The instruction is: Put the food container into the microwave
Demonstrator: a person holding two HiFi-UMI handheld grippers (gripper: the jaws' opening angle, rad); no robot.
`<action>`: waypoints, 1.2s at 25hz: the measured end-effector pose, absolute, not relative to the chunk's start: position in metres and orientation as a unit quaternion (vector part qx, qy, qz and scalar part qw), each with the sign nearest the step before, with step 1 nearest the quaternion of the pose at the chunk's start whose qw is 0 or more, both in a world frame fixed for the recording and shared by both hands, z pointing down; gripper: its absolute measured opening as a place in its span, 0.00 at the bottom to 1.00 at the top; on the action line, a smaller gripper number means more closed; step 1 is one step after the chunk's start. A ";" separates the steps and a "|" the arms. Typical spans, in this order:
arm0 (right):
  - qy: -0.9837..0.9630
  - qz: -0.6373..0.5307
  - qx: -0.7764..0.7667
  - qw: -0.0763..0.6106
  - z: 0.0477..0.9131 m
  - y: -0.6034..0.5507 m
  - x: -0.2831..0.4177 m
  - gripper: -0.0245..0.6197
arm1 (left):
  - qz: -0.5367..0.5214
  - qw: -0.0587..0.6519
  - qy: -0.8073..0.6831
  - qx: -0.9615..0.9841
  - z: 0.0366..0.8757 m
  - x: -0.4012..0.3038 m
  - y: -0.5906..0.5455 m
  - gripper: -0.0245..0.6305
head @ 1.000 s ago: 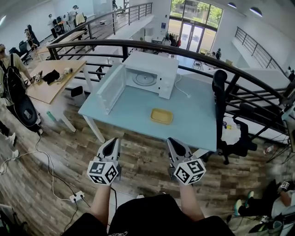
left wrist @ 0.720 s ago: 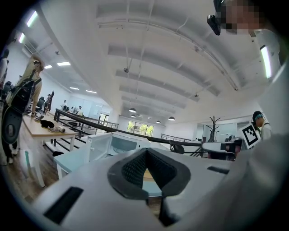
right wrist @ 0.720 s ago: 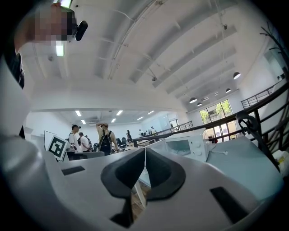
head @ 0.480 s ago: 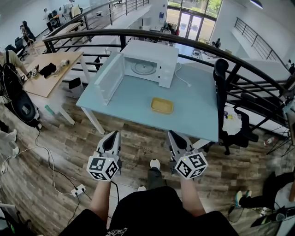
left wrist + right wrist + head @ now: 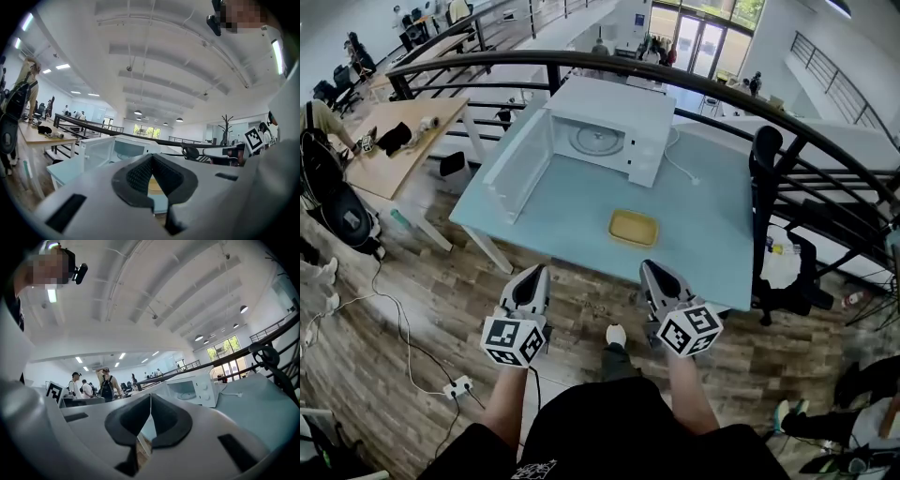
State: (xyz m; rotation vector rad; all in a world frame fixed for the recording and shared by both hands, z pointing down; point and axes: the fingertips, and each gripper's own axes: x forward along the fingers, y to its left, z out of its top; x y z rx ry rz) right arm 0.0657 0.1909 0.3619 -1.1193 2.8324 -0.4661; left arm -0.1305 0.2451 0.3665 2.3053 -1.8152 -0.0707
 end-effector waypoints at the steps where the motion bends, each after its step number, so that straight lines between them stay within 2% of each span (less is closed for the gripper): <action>1: 0.919 -0.153 -0.361 0.028 0.364 0.179 0.065 0.05 | -0.022 0.103 -0.616 0.780 0.368 -0.130 0.236 0.05; 16: 0.935 -0.216 -0.280 -0.027 0.417 0.034 0.056 0.05 | 0.011 0.142 -0.622 0.770 0.402 -0.099 0.092 0.05; 30: 0.938 -0.247 -0.239 -0.053 0.455 -0.023 0.063 0.05 | 0.020 0.157 -0.637 0.754 0.422 -0.086 0.032 0.05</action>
